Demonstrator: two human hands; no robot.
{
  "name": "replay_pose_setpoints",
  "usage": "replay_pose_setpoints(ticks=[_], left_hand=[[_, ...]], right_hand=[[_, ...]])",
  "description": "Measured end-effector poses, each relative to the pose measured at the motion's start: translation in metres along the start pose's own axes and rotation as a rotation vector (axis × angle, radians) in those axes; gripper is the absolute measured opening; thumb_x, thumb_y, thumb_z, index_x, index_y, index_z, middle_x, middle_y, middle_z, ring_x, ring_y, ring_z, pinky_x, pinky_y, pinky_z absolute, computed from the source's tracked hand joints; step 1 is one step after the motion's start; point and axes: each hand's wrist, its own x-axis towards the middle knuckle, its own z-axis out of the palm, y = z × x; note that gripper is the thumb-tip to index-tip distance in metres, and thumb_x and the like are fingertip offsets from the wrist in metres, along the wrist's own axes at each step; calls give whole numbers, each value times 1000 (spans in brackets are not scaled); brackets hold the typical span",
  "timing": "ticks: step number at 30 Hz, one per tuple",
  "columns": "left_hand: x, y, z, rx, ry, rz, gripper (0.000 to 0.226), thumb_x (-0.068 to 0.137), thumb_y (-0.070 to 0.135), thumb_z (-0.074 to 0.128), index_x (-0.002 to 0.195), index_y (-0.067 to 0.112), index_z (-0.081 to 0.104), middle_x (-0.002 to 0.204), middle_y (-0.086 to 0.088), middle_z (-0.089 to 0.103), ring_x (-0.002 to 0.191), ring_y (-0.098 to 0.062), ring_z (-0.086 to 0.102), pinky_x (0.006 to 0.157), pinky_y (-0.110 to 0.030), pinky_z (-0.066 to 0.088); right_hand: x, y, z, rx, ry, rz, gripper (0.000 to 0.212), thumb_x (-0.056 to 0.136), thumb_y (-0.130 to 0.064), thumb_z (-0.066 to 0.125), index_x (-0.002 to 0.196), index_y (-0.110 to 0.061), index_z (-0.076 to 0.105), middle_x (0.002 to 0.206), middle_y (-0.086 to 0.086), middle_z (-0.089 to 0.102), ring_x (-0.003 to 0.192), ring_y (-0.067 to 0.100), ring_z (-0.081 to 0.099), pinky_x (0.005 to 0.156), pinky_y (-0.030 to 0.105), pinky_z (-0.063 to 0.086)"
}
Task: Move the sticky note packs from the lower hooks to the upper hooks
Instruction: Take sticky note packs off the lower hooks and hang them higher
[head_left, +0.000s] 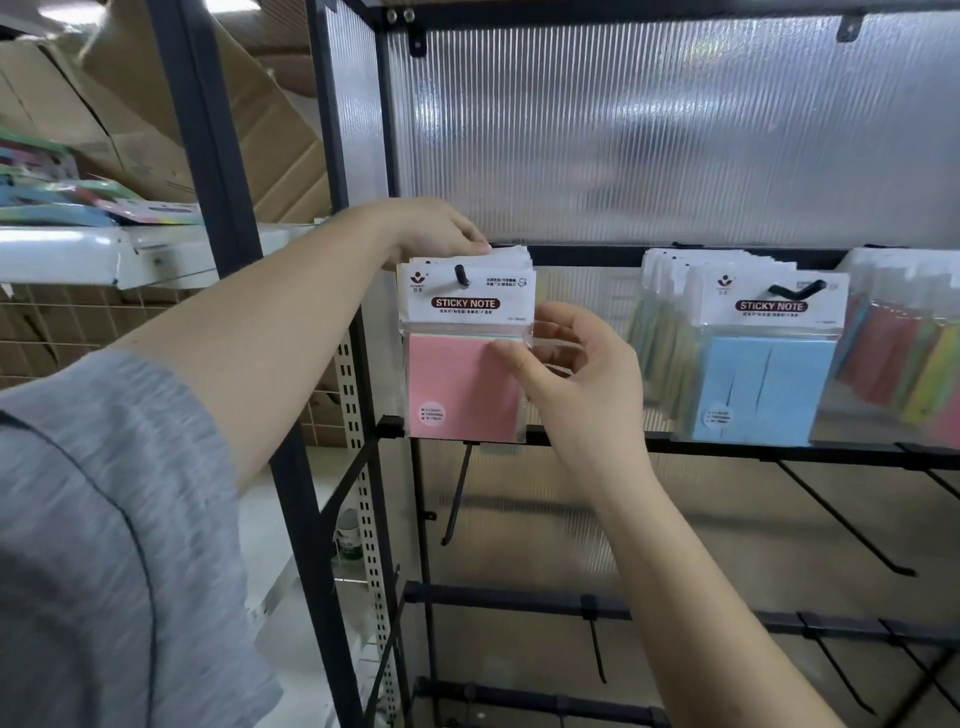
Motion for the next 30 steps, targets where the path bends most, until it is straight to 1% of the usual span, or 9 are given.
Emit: replay_pose_setpoints(ticks=[2,4,7,9,13,18,22,26,30], left_hand=[[-5,0,-3,-74,-23,-2,16,95,34,54,106,28,64,97,10,62,83,-4,59,58,-14,48],[-11,-1,-4,-112,-36,11,15,94,34,55,104,28,64,99,9,63,88,-5,59,65,-19,47],[-18,-2,-5,5,31,76,20,92,43,55,107,33,63,105,12,59,97,-8,54,81,-25,40],[-23,-4,-6,28,50,109,18,90,47,55,103,38,62,104,15,58,100,-8,51,85,-27,36],[-33,-4,-7,-22,29,106,17,86,51,58,98,40,63,95,22,58,91,1,50,79,-25,34],[-35,1,-5,-118,-25,50,17,89,42,58,98,29,67,92,10,66,85,-5,59,67,-20,43],[-41,5,-10,-197,-116,39,18,90,30,58,101,19,67,89,3,69,77,-5,64,59,-15,51],[-45,4,-14,-161,-95,70,16,90,31,59,98,20,67,92,2,69,82,-8,64,67,-19,48],[-50,-4,-18,-51,19,144,24,82,48,64,98,30,67,102,8,64,96,-9,57,83,-27,45]], right_hand=[[-2,-1,-1,7,9,-6,27,82,-22,73,105,-29,62,97,-12,66,82,0,61,73,16,54],[-4,-2,-1,7,24,-17,29,82,-22,74,108,-28,62,99,-11,65,82,0,61,74,15,53],[-6,-2,0,3,41,-27,33,82,-22,74,112,-27,61,100,-10,64,83,0,61,74,14,53],[-7,-1,1,-7,43,-28,34,82,-22,75,112,-28,61,100,-10,64,84,0,61,74,13,52],[-9,0,5,-38,52,-27,37,81,-23,75,115,-26,61,97,-11,65,88,2,62,77,14,52],[-12,-2,5,-61,87,-59,35,82,-23,74,115,-24,63,92,-12,65,87,-2,60,80,17,52],[-14,-5,3,-32,105,-59,32,81,-21,75,111,-22,65,89,-11,66,85,1,62,79,21,53],[-17,-6,3,-25,107,-73,30,82,-21,74,110,-22,65,89,-11,67,86,-1,61,74,13,50],[-20,-4,4,-3,134,-59,25,84,-19,72,108,-21,66,89,-11,66,82,-1,61,72,11,49]])
